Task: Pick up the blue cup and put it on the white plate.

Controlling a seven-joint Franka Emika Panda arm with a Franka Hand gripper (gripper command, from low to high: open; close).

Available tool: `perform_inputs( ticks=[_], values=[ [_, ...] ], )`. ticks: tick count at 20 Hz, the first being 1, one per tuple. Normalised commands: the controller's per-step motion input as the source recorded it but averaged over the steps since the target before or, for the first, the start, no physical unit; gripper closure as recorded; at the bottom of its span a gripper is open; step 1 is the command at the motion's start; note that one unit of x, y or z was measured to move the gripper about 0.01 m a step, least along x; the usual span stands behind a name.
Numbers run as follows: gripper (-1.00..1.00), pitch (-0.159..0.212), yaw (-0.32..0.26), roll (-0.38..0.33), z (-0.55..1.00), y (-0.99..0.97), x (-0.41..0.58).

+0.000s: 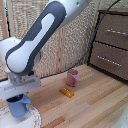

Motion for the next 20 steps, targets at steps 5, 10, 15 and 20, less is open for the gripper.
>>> perform_inputs(
  ticks=[5,10,15,20],
  values=[
    [1.0,-0.051,0.009,-0.051,-0.18,0.27,0.173],
    [-1.0,-0.027,0.002,0.0,0.25,0.05,0.235],
    [-1.0,0.016,0.005,0.02,0.8,-0.13,0.242],
    [-1.0,-0.061,0.035,-0.04,0.87,-0.07,0.222]
  ],
)
